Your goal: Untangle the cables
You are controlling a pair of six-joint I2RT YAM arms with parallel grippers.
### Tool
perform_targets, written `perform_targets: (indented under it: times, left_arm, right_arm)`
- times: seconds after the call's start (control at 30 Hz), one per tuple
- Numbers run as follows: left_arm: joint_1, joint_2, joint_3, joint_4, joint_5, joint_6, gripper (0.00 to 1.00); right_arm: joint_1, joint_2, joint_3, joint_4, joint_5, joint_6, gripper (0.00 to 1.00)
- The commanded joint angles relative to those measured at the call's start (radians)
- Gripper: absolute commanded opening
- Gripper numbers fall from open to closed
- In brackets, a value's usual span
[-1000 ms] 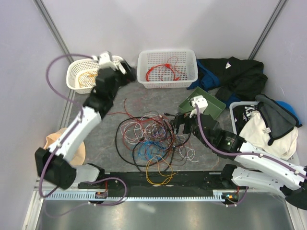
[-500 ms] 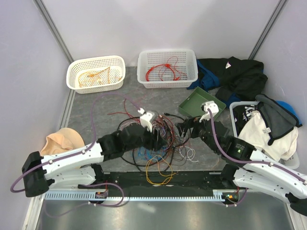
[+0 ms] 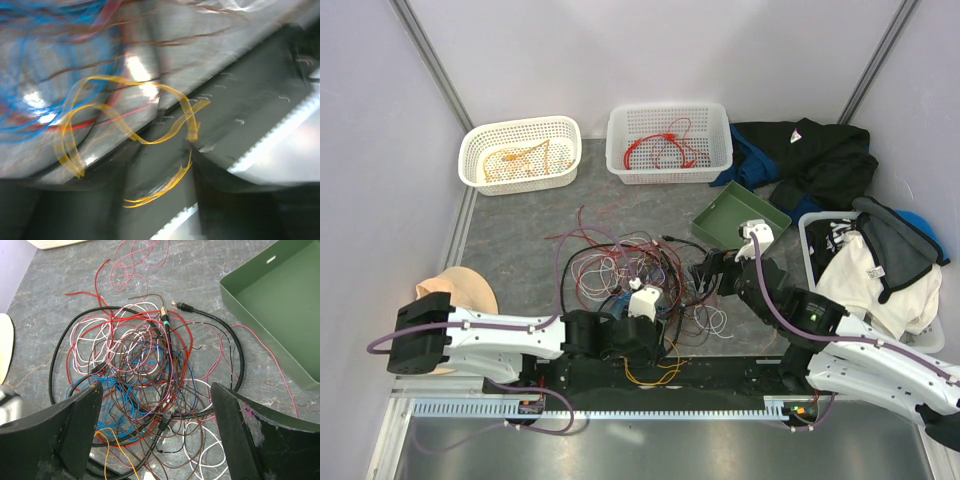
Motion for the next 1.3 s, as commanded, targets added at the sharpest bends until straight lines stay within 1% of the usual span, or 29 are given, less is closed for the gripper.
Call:
perform_targets:
  times: [0.0, 0.03, 0.07, 0.13, 0.23, 0.27, 0.3, 0.33, 0.37, 0.4, 0.43, 0.47, 0.53, 0.73, 0.8, 0.83, 0.87, 0.9, 0.93, 1.0, 1.03, 1.07, 1.2, 1.27]
  left_arm:
    - [-0.005, -0.073, 0.015, -0.094, -0.191, -0.265, 0.99]
    - [-0.005, -0.094, -0.006, -0.089, -0.202, -0.323, 1.00]
    - [-0.005, -0.134, -0.017, -0.082, -0.223, -0.356, 1.00]
    - [-0.005, -0.152, -0.052, -0.042, -0.228, -0.405, 1.00]
    - [-0.005, -0.110, -0.072, -0.026, -0.219, -0.480, 0.99]
    - [-0.003, -0.088, -0.071, -0.025, -0.199, -0.498, 0.98]
    - [-0.005, -0.040, -0.065, -0.025, -0.188, -0.523, 0.89]
    - [-0.005, -0.019, -0.046, -0.026, -0.180, -0.531, 0.84]
    - [-0.005, 0.004, -0.039, -0.028, -0.168, -0.538, 0.77]
    - [-0.005, 0.036, -0.029, -0.031, -0.165, -0.573, 0.59]
    - [-0.003, 0.054, -0.019, -0.037, -0.163, -0.596, 0.54]
    - [-0.005, 0.067, -0.012, -0.045, -0.154, -0.615, 0.52]
    - [-0.005, 0.108, 0.003, -0.046, -0.146, -0.644, 0.52]
    - [-0.005, 0.176, -0.015, -0.037, -0.130, -0.738, 0.60]
    - [-0.003, 0.183, -0.025, -0.019, -0.133, -0.742, 0.59]
    - [-0.002, 0.188, -0.026, -0.014, -0.134, -0.741, 0.56]
    - [0.001, 0.196, -0.026, -0.013, -0.133, -0.738, 0.48]
    - [0.001, 0.200, -0.023, -0.010, -0.133, -0.733, 0.43]
    - [0.003, 0.206, -0.020, -0.010, -0.133, -0.729, 0.32]
    - [0.003, 0.213, -0.016, -0.008, -0.136, -0.718, 0.17]
    - [0.004, 0.213, -0.012, -0.008, -0.137, -0.713, 0.04]
    - [0.006, 0.214, -0.009, -0.008, -0.137, -0.704, 0.02]
    - [0.004, 0.174, -0.002, -0.017, -0.151, -0.669, 0.02]
    - [0.001, 0.130, 0.039, -0.068, -0.174, -0.586, 0.02]
  right_arm:
    - [0.003, 0.014, 0.000, 0.022, -0.011, 0.030, 0.96]
    - [0.003, 0.014, -0.001, 0.022, -0.016, 0.038, 0.96]
    - [0.003, 0.010, -0.004, 0.020, -0.016, 0.041, 0.96]
    - [0.003, -0.005, -0.017, 0.020, -0.017, 0.052, 0.96]
    - [0.003, -0.019, -0.034, 0.026, -0.022, 0.068, 0.96]
    - [0.003, -0.020, -0.038, 0.026, -0.023, 0.076, 0.96]
    - [0.003, -0.019, -0.046, 0.030, -0.022, 0.079, 0.96]
    - [0.003, -0.020, -0.050, 0.033, -0.025, 0.082, 0.95]
    - [0.003, -0.020, -0.054, 0.036, -0.028, 0.088, 0.95]
    - [0.003, -0.020, -0.061, 0.039, -0.028, 0.091, 0.95]
    - [0.003, -0.022, -0.064, 0.040, -0.031, 0.093, 0.95]
    - [0.003, -0.022, -0.069, 0.043, -0.034, 0.096, 0.95]
    - [0.003, -0.022, -0.077, 0.045, -0.040, 0.104, 0.95]
    - [0.003, -0.032, -0.098, 0.049, -0.051, 0.122, 0.95]
    - [0.003, -0.037, -0.104, 0.053, -0.049, 0.122, 0.95]
    - [0.003, -0.037, -0.104, 0.053, -0.049, 0.121, 0.95]
    - [0.003, -0.036, -0.101, 0.056, -0.051, 0.119, 0.95]
    - [0.003, -0.033, -0.101, 0.056, -0.048, 0.119, 0.95]
    - [0.003, -0.031, -0.100, 0.056, -0.048, 0.116, 0.95]
    - [0.002, -0.029, -0.097, 0.057, -0.045, 0.113, 0.95]
    - [0.003, -0.029, -0.097, 0.060, -0.043, 0.110, 0.95]
    - [0.003, -0.028, -0.097, 0.060, -0.045, 0.111, 0.95]
    - [0.003, -0.032, -0.101, 0.060, -0.043, 0.111, 0.95]
    - [0.003, -0.043, -0.100, 0.057, -0.045, 0.110, 0.95]
